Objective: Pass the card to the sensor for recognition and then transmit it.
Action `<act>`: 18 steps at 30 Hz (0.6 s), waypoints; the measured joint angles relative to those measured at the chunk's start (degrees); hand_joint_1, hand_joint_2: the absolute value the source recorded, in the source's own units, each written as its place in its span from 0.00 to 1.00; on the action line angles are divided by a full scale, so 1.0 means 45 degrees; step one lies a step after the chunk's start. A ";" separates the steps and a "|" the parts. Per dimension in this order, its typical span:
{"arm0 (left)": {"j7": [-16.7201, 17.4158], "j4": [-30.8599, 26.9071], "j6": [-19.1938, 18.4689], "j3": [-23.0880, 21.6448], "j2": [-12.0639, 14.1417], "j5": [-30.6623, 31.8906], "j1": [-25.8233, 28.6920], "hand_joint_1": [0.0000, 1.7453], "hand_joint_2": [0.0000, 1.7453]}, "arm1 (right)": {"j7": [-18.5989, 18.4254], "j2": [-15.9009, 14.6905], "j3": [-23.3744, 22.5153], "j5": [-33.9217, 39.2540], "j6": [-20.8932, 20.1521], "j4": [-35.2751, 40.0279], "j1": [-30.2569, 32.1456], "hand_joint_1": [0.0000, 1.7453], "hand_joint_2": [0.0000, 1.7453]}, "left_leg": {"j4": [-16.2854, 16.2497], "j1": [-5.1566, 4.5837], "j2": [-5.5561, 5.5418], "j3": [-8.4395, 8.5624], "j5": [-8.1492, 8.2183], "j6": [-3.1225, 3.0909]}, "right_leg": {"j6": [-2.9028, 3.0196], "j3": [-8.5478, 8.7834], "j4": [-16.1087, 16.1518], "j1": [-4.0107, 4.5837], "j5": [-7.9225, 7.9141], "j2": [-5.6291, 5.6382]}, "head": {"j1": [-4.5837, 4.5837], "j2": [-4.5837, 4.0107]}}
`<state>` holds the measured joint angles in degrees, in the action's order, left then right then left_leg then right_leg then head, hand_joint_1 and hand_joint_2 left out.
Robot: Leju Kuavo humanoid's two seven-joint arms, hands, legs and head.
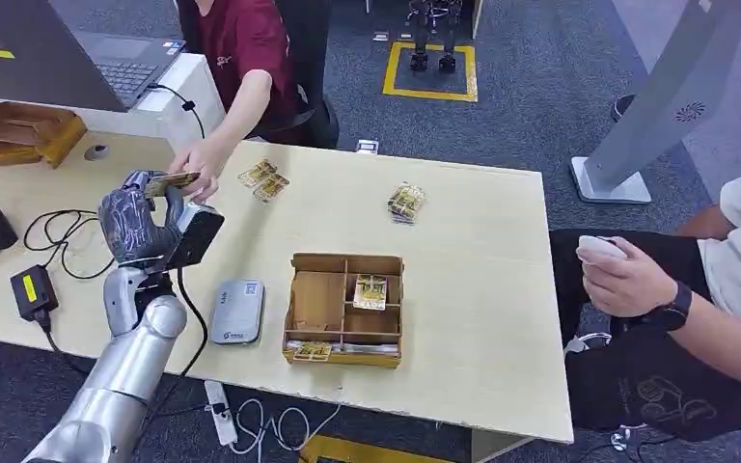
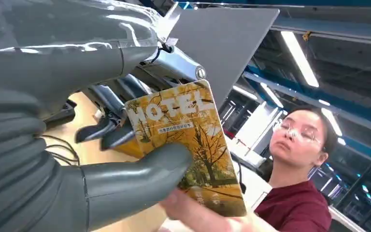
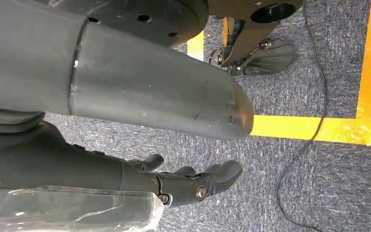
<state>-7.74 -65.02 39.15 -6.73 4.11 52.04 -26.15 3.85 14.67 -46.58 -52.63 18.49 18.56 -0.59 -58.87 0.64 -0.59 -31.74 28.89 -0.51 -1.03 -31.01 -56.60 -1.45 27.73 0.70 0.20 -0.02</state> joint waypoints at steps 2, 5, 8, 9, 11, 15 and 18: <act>0.0000 0.0083 0.0000 0.0000 0.0005 -0.0146 -0.0016 0.00 1.00 | 0.0000 -0.0019 0.0000 0.0000 0.0000 -0.0039 -0.0010 0.00 0.00 | 0.0000 0.0000 0.0000 0.0000 0.0000 0.0000 | 0.0000 0.0000 0.0000 0.0000 0.0000 0.0000 | 0.0005 0.0000; -0.0015 0.0170 -0.0088 -0.0005 0.0005 -0.0953 -0.0015 0.00 1.00 | 0.0000 -0.0039 0.0000 0.0005 0.0010 -0.0083 -0.0010 0.00 0.00 | 0.0000 0.0000 0.0000 0.0001 0.0000 0.0000 | 0.0000 -0.0001 0.0000 0.0000 0.0000 0.0001 | -0.0005 0.0000; 0.0107 0.0165 -0.0985 -0.0068 -0.0117 -0.2999 0.0012 0.00 1.00 | -0.0029 -0.0044 0.0000 0.0106 0.0068 -0.0083 -0.0003 0.00 0.00 | 0.0000 -0.0001 0.0003 -0.0001 0.0000 0.0000 | 0.0000 -0.0002 0.0000 0.0000 0.0000 -0.0001 | 0.0005 0.0000; 0.0107 0.0136 -0.1107 -0.0126 -0.0161 -0.3253 0.0061 0.00 1.00 | -0.0058 -0.0044 -0.0005 0.0141 0.0082 -0.0068 0.0002 0.00 0.00 | 0.0000 -0.0001 0.0003 -0.0003 0.0000 0.0000 | 0.0000 -0.0002 0.0000 0.0000 0.0000 -0.0001 | -0.0005 0.0000; 0.0156 0.0034 -0.1171 -0.0238 -0.0219 -0.3478 0.0140 0.00 1.00 | -0.0102 -0.0044 -0.0010 0.0160 0.0102 -0.0044 0.0014 0.00 0.00 | -0.0001 -0.0001 0.0002 -0.0005 0.0000 0.0000 | 0.0000 -0.0003 0.0001 -0.0001 0.0000 -0.0002 | 0.0000 0.0000; 0.0520 -0.0822 -0.2131 -0.0768 -0.0296 -0.4542 0.0595 0.00 1.00 | -0.0451 0.0078 -0.0111 0.0267 -0.0189 0.0432 0.0238 0.00 0.00 | 0.0000 -0.0003 0.0003 -0.0010 0.0003 -0.0002 | 0.0000 -0.0005 0.0002 -0.0003 0.0000 0.0002 | 0.0000 0.0000; 0.0096 -0.2096 -0.3164 -0.1225 -0.0067 -0.5169 0.1377 0.00 1.00 | -0.0744 0.0316 -0.0292 0.0306 -0.0846 0.1109 0.0543 0.00 0.00 | 0.0001 -0.0002 0.0008 -0.0012 0.0009 0.0001 | -0.0001 -0.0010 0.0002 -0.0002 0.0003 0.0008 | 0.0005 0.0000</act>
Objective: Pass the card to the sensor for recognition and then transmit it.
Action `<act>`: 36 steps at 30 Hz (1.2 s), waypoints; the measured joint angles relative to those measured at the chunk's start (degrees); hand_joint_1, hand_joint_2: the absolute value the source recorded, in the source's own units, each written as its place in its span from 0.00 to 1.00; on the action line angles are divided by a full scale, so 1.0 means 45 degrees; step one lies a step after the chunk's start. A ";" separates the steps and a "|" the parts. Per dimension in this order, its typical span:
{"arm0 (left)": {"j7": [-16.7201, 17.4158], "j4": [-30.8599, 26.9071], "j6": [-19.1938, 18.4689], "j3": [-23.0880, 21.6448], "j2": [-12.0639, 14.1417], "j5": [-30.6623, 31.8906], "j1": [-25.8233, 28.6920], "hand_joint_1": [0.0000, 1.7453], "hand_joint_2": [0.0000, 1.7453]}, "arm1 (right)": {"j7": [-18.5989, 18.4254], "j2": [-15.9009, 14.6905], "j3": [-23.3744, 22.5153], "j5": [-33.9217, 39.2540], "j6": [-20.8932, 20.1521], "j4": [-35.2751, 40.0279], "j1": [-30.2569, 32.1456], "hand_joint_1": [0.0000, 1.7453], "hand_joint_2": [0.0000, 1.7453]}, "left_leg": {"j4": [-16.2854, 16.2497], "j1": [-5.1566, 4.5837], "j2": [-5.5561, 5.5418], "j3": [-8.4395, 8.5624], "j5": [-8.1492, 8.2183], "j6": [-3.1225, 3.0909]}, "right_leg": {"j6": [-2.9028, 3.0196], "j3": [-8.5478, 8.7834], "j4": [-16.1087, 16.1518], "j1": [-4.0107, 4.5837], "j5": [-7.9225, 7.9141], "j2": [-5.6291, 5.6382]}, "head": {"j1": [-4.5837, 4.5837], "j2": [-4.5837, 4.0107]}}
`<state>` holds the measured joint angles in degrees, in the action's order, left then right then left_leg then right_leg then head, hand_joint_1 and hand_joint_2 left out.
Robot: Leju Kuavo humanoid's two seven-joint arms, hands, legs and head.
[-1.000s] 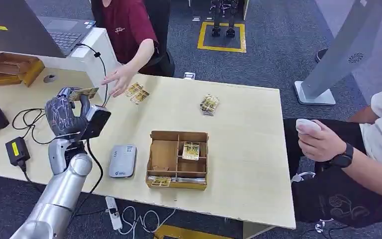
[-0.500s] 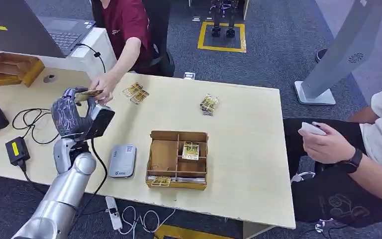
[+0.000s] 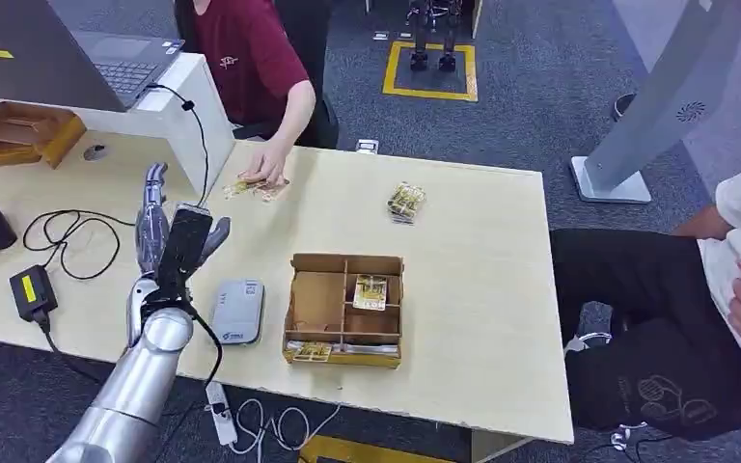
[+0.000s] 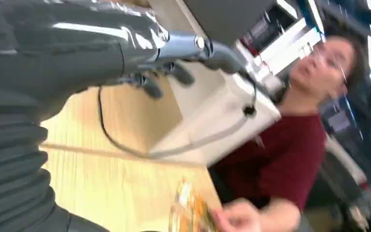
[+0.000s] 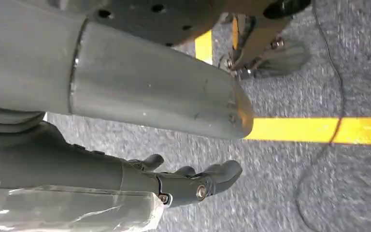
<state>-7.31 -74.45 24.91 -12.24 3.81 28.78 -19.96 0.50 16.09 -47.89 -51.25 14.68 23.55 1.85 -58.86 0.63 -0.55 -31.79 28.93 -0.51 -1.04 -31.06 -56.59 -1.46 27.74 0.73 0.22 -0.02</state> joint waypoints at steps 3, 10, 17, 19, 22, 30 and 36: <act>-0.0747 -0.1831 -0.0956 -0.0651 0.0383 -0.0519 0.1241 0.00 1.00 | -0.0252 0.0340 -0.0184 0.0107 -0.0504 0.0927 0.0387 0.00 0.00 | 0.0002 0.0000 0.0014 -0.0014 0.0004 0.0003 | 0.0000 -0.0024 -0.0001 0.0000 0.0006 0.0012 | 0.0024 0.0000; -0.1855 -0.5022 -0.1285 -0.1851 0.1414 0.0795 0.3913 0.00 1.00 | -0.0830 0.0466 -0.0096 0.1575 -0.0747 0.2035 0.0999 0.00 0.00 | 0.0010 0.0001 0.0042 -0.0020 0.0015 0.0008 | 0.0002 -0.0038 0.0001 0.0000 0.0010 0.0027 | 0.0029 0.0000; -0.1815 -0.5982 0.0362 -0.2968 0.2351 0.4170 0.5975 0.00 1.00 | -0.1535 0.0539 0.0929 0.2900 -0.0747 0.3006 0.1624 0.00 0.00 | 0.0010 0.0002 0.0043 -0.0017 0.0020 0.0014 | 0.0001 -0.0042 0.0002 0.0000 0.0016 0.0026 | 0.0005 0.0000; -0.1416 -0.5982 0.0994 -0.3361 0.2564 0.4913 0.6261 0.00 1.00 | -0.1622 0.0549 0.1098 0.2973 -0.0791 0.3151 0.1684 0.00 0.00 | 0.0010 0.0002 0.0042 -0.0018 0.0019 0.0015 | 0.0001 -0.0042 0.0001 0.0000 0.0016 0.0024 | 0.0005 0.0000; -0.0838 -0.5948 0.1805 -0.3900 0.2934 0.5889 0.6425 0.00 1.00 | -0.1636 0.0553 0.1210 0.2880 -0.0829 0.3238 0.1683 0.00 0.00 | 0.0010 0.0002 0.0042 -0.0016 0.0017 0.0016 | 0.0001 -0.0038 0.0000 0.0000 0.0014 0.0024 | 0.0010 0.0000; 0.0721 -0.4810 0.2970 -0.5027 0.3365 0.7904 0.6379 0.00 1.00 | -0.1228 0.0563 0.0957 0.1894 -0.1048 0.3209 0.1674 0.00 0.00 | 0.0010 0.0002 0.0035 -0.0018 0.0016 0.0018 | 0.0005 -0.0035 -0.0001 0.0000 0.0012 0.0018 | 0.0005 0.0000; 0.1361 -0.3611 0.3159 -0.5634 0.3156 0.8905 0.6084 0.00 1.00 | -0.1034 0.0568 0.0593 0.1369 -0.1067 0.3073 0.1638 0.00 0.00 | 0.0010 0.0001 0.0030 -0.0020 0.0016 0.0018 | 0.0005 -0.0035 0.0000 -0.0001 0.0012 0.0012 | 0.0005 0.0000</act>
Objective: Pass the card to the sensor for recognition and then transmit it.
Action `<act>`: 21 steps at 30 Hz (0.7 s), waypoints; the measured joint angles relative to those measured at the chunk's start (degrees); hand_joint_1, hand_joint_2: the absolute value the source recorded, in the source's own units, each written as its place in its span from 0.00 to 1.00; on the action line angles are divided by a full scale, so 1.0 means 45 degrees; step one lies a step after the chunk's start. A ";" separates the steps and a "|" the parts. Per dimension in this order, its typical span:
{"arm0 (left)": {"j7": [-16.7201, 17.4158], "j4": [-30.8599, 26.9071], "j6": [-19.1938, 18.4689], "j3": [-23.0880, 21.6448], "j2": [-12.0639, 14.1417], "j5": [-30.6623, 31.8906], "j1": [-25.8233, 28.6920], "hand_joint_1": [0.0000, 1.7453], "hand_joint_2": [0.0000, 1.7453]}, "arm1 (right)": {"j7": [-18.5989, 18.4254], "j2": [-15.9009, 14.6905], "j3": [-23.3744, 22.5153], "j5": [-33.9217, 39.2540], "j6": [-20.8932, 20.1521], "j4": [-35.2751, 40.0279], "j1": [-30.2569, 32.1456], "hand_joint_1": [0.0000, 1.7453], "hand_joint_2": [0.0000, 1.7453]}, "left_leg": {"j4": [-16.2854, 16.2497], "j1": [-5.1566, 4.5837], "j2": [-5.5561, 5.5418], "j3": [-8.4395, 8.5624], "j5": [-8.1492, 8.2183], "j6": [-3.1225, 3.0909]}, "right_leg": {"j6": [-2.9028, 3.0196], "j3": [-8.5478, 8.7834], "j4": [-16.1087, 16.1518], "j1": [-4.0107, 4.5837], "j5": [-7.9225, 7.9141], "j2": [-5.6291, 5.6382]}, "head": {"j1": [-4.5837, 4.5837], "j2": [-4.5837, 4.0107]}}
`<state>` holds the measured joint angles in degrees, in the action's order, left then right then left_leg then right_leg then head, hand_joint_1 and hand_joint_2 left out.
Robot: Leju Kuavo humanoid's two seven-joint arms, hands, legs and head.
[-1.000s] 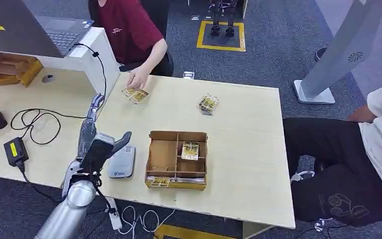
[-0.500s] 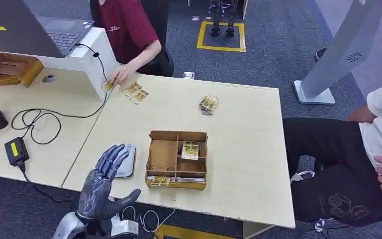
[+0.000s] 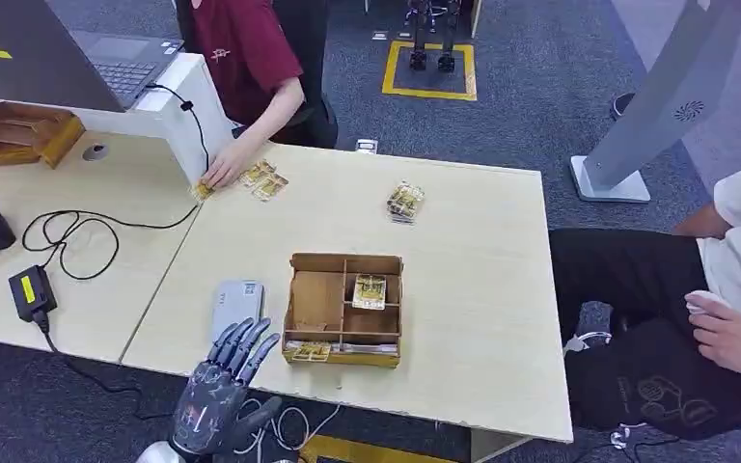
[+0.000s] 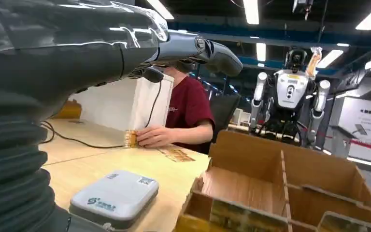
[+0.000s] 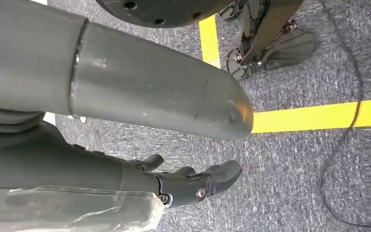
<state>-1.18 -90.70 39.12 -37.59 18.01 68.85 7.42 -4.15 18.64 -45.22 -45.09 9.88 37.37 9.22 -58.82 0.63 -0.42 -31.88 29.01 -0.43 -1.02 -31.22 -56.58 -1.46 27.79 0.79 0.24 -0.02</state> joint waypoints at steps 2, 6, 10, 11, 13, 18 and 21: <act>-0.0049 0.0423 0.0005 -0.0097 -0.0258 0.0316 -0.0164 0.00 1.00 | 0.0102 0.0000 -0.0107 -0.0209 0.0020 -0.0102 -0.0053 0.00 0.00 | 0.0000 -0.0001 0.0001 0.0000 0.0000 0.0000 | -0.0001 0.0001 0.0000 -0.0001 -0.0001 0.0000 | 0.0000 0.0000; -0.0476 0.1193 0.0005 -0.0311 -0.0858 0.0296 -0.0469 0.00 1.00 | 0.0305 0.0000 -0.0378 -0.0446 0.0078 -0.0378 -0.0170 0.00 0.00 | -0.0001 -0.0001 0.0001 0.0004 -0.0001 0.0000 | -0.0002 0.0006 0.0000 -0.0001 -0.0004 -0.0002 | 0.0005 0.0000; -0.0801 0.1645 0.0010 -0.0388 -0.1341 0.0247 -0.0685 0.00 1.00 | 0.0519 0.0000 -0.0684 -0.0698 0.0136 -0.0630 -0.0301 0.00 0.00 | -0.0001 -0.0001 0.0002 0.0006 -0.0001 0.0000 | -0.0002 0.0005 0.0000 0.0000 -0.0004 -0.0001 | 0.0005 0.0000; -0.0845 0.1748 0.0010 -0.0393 -0.1471 0.0247 -0.0755 0.00 1.00 | 0.0568 -0.0005 -0.0787 -0.0792 0.0155 -0.0704 -0.0354 0.00 0.00 | -0.0001 -0.0001 0.0002 0.0005 -0.0001 0.0000 | -0.0002 0.0005 0.0000 0.0000 -0.0004 -0.0001 | 0.0005 0.0000; -0.0948 0.1836 0.0015 -0.0393 -0.1656 0.0301 -0.0830 0.00 1.00 | 0.0602 -0.0005 -0.0923 -0.0889 0.0170 -0.0797 -0.0416 0.00 0.00 | -0.0001 0.0000 0.0000 0.0005 -0.0001 0.0000 | -0.0002 0.0005 0.0000 0.0000 -0.0004 -0.0001 | 0.0000 0.0000; -0.1059 0.2030 0.0015 -0.0393 -0.2263 0.0872 -0.1031 0.00 1.00 | 0.0796 -0.0010 -0.1214 -0.1306 0.0252 -0.1058 -0.0535 0.00 0.00 | -0.0001 -0.0001 -0.0005 0.0002 -0.0001 0.0000 | -0.0002 0.0005 0.0000 0.0000 -0.0004 -0.0004 | 0.0000 0.0000; -0.0972 0.2195 0.0015 -0.0388 -0.2623 0.0985 -0.1291 0.00 1.00 | 0.0840 -0.0044 -0.1282 -0.1442 0.0291 -0.1272 -0.0657 0.00 0.00 | -0.0001 -0.0001 -0.0004 0.0002 -0.0001 -0.0001 | -0.0003 0.0006 0.0000 0.0000 -0.0005 -0.0004 | 0.0000 0.0000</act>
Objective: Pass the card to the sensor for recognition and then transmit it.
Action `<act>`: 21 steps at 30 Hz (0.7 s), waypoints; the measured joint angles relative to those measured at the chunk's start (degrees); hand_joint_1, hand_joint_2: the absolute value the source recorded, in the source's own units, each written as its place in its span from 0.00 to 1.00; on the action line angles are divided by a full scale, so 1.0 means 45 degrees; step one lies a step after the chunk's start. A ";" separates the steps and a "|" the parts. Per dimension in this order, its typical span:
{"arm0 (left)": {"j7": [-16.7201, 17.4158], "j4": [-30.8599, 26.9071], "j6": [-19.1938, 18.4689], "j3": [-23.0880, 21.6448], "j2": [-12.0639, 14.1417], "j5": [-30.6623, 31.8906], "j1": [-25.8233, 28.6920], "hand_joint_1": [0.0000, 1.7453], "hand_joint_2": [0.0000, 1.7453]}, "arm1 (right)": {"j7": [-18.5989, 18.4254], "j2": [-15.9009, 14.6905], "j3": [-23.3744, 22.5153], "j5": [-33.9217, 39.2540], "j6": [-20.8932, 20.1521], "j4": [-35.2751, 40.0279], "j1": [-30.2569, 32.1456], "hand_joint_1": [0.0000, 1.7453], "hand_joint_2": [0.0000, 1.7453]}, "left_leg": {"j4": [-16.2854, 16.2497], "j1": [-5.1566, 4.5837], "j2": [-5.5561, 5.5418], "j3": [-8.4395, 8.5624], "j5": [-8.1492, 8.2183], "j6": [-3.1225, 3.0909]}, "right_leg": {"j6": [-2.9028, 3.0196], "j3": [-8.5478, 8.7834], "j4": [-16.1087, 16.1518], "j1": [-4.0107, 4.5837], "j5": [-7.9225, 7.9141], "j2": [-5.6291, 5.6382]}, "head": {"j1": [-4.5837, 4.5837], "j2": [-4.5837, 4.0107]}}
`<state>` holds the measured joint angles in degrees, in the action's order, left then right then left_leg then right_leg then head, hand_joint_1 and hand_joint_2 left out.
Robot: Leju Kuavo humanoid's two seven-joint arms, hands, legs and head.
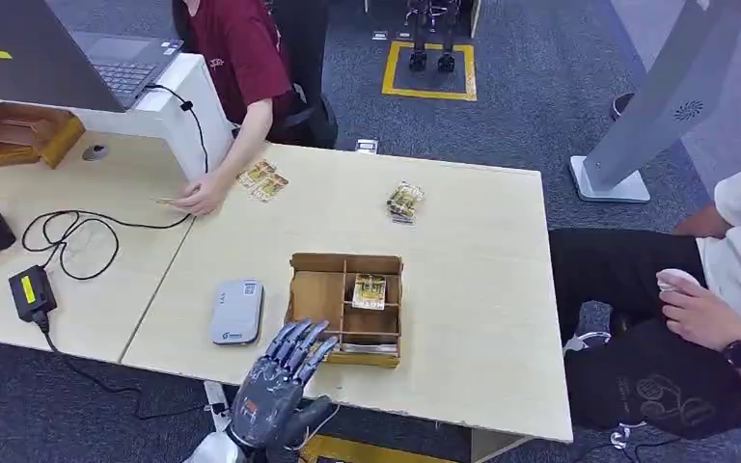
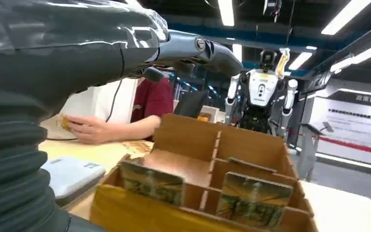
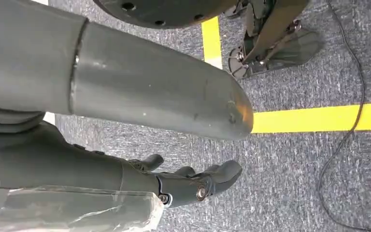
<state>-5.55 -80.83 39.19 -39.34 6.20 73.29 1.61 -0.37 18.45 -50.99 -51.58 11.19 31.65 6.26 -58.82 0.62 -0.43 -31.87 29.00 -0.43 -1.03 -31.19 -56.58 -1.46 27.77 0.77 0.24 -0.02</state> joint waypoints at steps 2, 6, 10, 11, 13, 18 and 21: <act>0.0000 0.0102 0.0000 0.0005 -0.0219 0.0010 -0.0169 0.00 1.00 | 0.0083 -0.0039 -0.0054 -0.0112 0.0078 -0.0176 -0.0099 0.00 0.00 | 0.0000 0.0000 0.0000 0.0003 -0.0002 -0.0002 | -0.0001 0.0003 0.0000 0.0000 -0.0002 0.0000 | 0.0000 0.0000; 0.0044 0.0519 0.0000 0.0073 -0.0558 0.0024 -0.0440 0.00 1.00 | 0.0219 -0.0107 -0.0219 -0.0243 0.0248 -0.0598 -0.0346 0.00 0.00 | -0.0001 0.0001 0.0002 0.0006 -0.0004 -0.0003 | -0.0002 0.0002 0.0000 0.0001 -0.0004 0.0002 | 0.0000 0.0000; 0.0219 0.1175 0.0000 0.0184 -0.0791 0.0015 -0.0710 0.00 1.00 | 0.0306 -0.0180 -0.0272 -0.0359 0.0355 -0.0996 -0.0569 0.00 0.00 | 0.0000 0.0001 0.0002 0.0007 -0.0004 -0.0003 | -0.0002 0.0001 -0.0001 0.0002 -0.0004 0.0003 | 0.0005 0.0000; 0.0223 0.1293 0.0000 0.0214 -0.0835 0.0015 -0.0752 0.00 1.00 | 0.0345 -0.0194 -0.0282 -0.0374 0.0399 -0.1069 -0.0613 0.00 0.00 | 0.0000 0.0001 0.0003 0.0007 -0.0004 -0.0003 | -0.0002 0.0000 -0.0001 0.0002 -0.0004 0.0003 | 0.0005 0.0000; 0.0228 0.1569 0.0000 0.0301 -0.0947 0.0015 -0.0845 0.00 1.00 | 0.0399 -0.0233 -0.0297 -0.0428 0.0476 -0.1273 -0.0720 0.00 0.00 | -0.0001 0.0001 0.0002 0.0005 -0.0004 -0.0003 | -0.0002 -0.0002 -0.0001 0.0002 -0.0004 0.0003 | 0.0005 0.0000; 0.0476 0.2206 0.0000 0.0379 -0.1107 0.0058 -0.1086 0.00 1.00 | 0.0515 -0.0355 -0.0297 -0.0510 0.0632 -0.1701 -0.0933 0.00 0.00 | -0.0001 0.0000 0.0002 0.0003 -0.0004 -0.0003 | -0.0002 -0.0001 0.0000 0.0000 -0.0004 0.0004 | 0.0000 0.0000; 0.0437 0.2536 0.0000 0.0530 -0.1175 0.0117 -0.1116 0.00 1.00 | 0.0622 -0.0457 -0.0297 -0.0544 0.0714 -0.1977 -0.1019 0.00 0.00 | -0.0001 0.0000 0.0007 0.0004 -0.0004 -0.0003 | -0.0002 -0.0002 0.0000 0.0001 -0.0004 0.0005 | 0.0005 0.0000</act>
<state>-3.58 -69.42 39.19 -36.96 0.92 73.81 -3.41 2.43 16.39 -52.33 -54.03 14.40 22.75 1.68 -58.83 0.63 -0.40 -31.85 28.98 -0.45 -1.04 -31.20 -56.59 -1.46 27.75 0.79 0.26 -0.02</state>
